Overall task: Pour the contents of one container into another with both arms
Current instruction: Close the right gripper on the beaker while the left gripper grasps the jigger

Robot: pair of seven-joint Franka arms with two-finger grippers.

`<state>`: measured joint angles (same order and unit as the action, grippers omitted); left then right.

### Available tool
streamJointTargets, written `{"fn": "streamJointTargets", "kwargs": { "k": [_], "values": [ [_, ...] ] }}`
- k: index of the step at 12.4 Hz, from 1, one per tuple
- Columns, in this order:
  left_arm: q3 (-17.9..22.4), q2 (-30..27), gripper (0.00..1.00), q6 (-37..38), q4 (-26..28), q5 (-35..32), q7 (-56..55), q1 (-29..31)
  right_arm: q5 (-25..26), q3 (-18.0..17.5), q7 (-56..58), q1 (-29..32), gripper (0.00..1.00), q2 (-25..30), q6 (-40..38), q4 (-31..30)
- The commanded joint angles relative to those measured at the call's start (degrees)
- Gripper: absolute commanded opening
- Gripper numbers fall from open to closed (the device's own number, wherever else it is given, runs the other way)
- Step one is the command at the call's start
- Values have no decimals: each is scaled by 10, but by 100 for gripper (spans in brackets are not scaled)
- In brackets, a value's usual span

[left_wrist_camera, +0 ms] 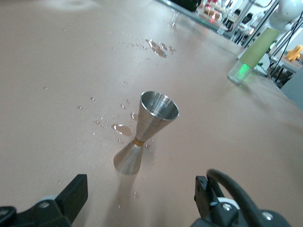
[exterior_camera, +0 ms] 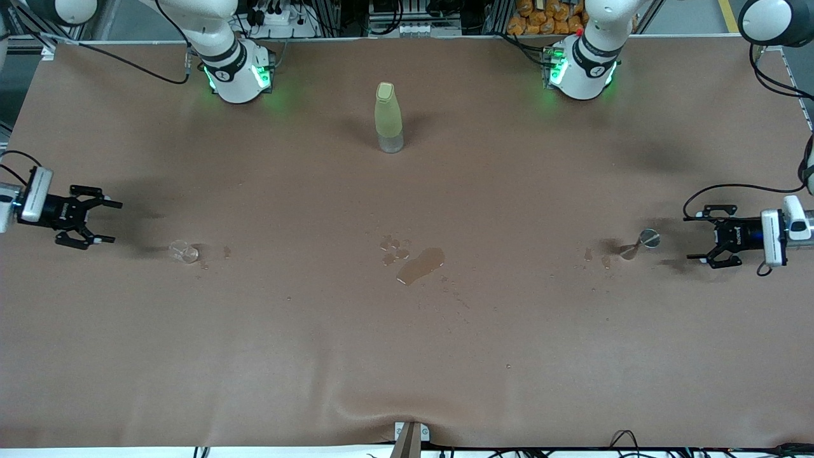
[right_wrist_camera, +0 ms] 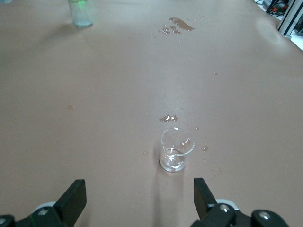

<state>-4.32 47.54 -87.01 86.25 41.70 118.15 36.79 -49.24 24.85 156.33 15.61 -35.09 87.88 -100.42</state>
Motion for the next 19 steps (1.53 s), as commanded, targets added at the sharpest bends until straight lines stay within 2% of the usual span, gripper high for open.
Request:
{"fn": "streamJointTargets", "kwargs": {
  "k": [1, 4, 6, 10, 15, 19],
  "values": [
    [-9, 19, 100, 8, 0, 27, 21, -1, -45, 5, 56, 10, 100, -39, -35, 10],
    [-19, 40, 100, 8, 8, 68, 55, -1, -87, 6, 86, 19, 100, -79, -66, 10],
    [-34, 47, 100, 8, 16, 71, 69, -2, -118, 6, 116, 26, 100, -104, -73, 12],
    [-37, 54, 100, 11, 39, 85, 102, -1, -170, 6, 173, 36, 100, -156, -106, 21],
    [-39, 55, 100, 16, 37, 96, 103, -6, -230, 6, 210, 40, 100, -212, -133, 40],
    [-39, 56, 81, 15, 34, 104, 103, -7, -272, 6, 221, 43, 100, -236, -149, 44]
  ]
}}
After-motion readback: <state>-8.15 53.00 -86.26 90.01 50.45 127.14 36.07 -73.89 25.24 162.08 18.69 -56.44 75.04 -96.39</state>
